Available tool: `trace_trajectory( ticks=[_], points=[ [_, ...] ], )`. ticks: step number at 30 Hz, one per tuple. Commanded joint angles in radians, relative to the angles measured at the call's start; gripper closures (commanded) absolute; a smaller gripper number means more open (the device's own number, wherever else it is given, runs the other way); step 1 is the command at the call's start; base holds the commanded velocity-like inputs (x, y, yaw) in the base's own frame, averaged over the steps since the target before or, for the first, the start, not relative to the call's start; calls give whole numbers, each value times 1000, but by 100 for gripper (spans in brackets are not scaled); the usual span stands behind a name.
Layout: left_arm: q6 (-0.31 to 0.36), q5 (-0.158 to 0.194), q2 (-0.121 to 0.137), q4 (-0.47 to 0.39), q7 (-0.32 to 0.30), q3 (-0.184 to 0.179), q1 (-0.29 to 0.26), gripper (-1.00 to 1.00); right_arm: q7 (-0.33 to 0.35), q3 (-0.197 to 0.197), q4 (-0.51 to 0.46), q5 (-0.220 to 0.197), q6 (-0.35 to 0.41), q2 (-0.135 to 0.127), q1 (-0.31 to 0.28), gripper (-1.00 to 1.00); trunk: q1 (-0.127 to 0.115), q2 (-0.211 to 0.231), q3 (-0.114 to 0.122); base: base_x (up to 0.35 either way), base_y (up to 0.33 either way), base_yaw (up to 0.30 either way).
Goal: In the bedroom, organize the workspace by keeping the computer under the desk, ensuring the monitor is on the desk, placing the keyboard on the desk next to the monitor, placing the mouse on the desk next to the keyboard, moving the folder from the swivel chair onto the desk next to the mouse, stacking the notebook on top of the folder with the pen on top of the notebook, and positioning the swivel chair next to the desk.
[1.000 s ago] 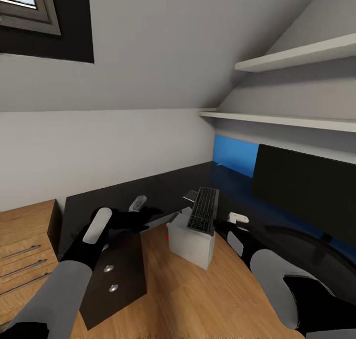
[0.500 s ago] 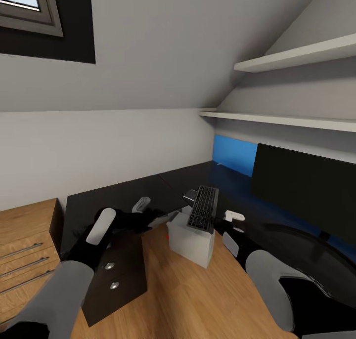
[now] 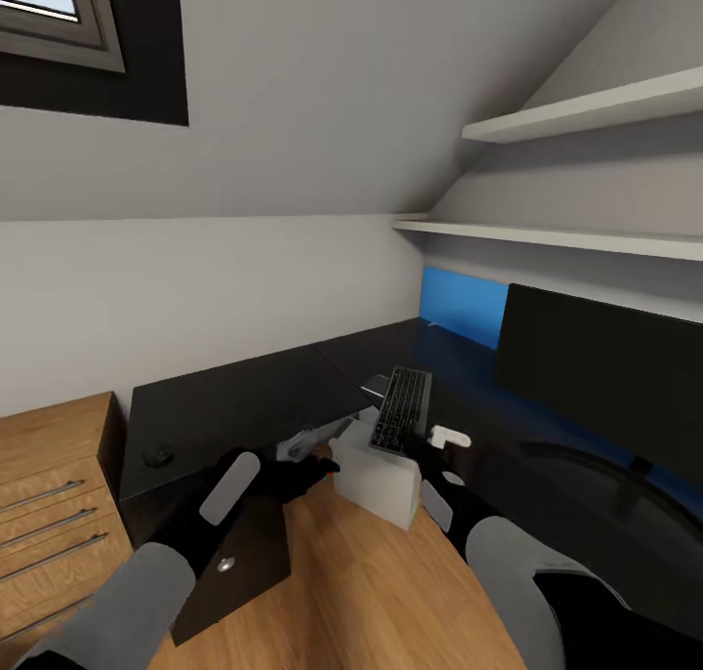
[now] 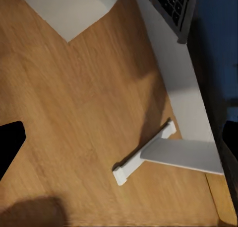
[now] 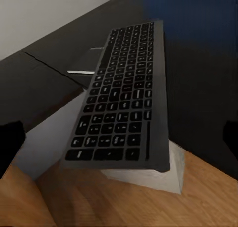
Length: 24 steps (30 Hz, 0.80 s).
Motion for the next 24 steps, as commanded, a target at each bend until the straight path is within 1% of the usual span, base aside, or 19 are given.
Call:
trace_trajectory(
  ticks=[1, 2, 4, 5, 6, 8, 9, 10, 11, 12, 13, 14, 16, 17, 18, 19, 20, 22, 24],
  points=[
    [0, 8, 7, 4, 10, -2, 13, -100, 2, -8, 2, -2, -94, 8, 22, -100, 0, -1, -1, 0, 0, 0],
    [-1, -4, 26, 11, 11, -4, 60, -100, 2, -7, 5, -6, -355, 14, 101, -100, 0, -1, -1, 0, 0, 0],
    [-3, -5, 28, 12, 11, -4, 80, -100, 2, -7, 6, -7, -407, 14, 120, -100, 0, -1, -1, 0, 0, 0],
    [-5, -5, 29, 12, 12, -4, 86, -100, 2, -7, 7, -7, -418, 14, 124, -100, 0, -1, -1, 0, 0, 0],
    [-18, -5, 31, 29, 12, -4, 102, -100, 2, -7, 26, -30, -443, 14, 137, -100, 0, -1, -1, 0, 0, 0],
    [-41, -6, 30, 72, 13, -4, 114, -100, 3, -7, 39, -56, -450, 14, 141, -100, 0, -1, -1, 0, 0, 0],
    [-61, -6, 28, 103, 13, -6, 118, -100, 4, -7, 48, -84, -454, 14, 144, -100, 0, -1, -1, 0, 0, 0],
    [-105, -6, 27, 152, 12, -12, 123, -100, 5, -7, 57, -128, -457, 14, 146, -100, 4, -8, -4, 0, 0, 0],
    [-144, -6, 26, 186, 11, -18, 124, -100, 6, -7, 60, -155, -457, 14, 147, -100, 8, -15, -7, 0, 0, 0],
    [-164, -6, 26, 202, 10, -22, 124, -100, 6, -6, 62, -167, -458, 14, 147, -100, 11, -22, -10, 0, 0, 0],
    [-202, -6, 26, 232, 10, -34, 125, -100, 7, -6, 65, -189, -458, 14, 147, -100, 15, -29, -14, 0, 0, 0],
    [-272, -6, 24, 285, 9, -85, 126, -100, 13, -6, 68, -221, -455, 14, 148, -100, 19, -36, -17, 0, 0, 0],
    [-309, -6, 22, 307, 9, -143, 126, -100, 24, -6, 69, -231, -448, 14, 148, -100, 27, -50, -23, 0, 0, 0],
    [-318, -6, 21, 311, 9, -157, 126, -100, 28, -6, 69, -232, -445, 14, 148, -100, 31, -57, -26, 0, 0, 0],
    [-335, -6, 21, 315, 9, -181, 126, -100, 36, -6, 70, -234, -439, 14, 148, -100, 34, -64, -29, 0, 0, 0],
    [-351, -7, 22, 318, 9, -197, 126, -100, 42, -6, 70, -235, -430, 14, 148, -100, 38, -71, -32, 0, 0, 0],
    [-363, -6, 22, 321, 9, -207, 126, -100, 46, -6, 70, -236, -419, 14, 148, -100, 42, -78, -36, 0, 0, 0],
    [-374, -5, 23, 326, 10, -216, 126, -100, 50, -6, 69, -237, -399, 14, 148, -100, 50, -92, -42, 0, 0, 0],
    [-382, -6, 24, 339, 10, -218, 126, -100, 55, -6, 70, -239, -357, 14, 148, -100, 57, -106, -48, 0, 0, 0]
  ],
)
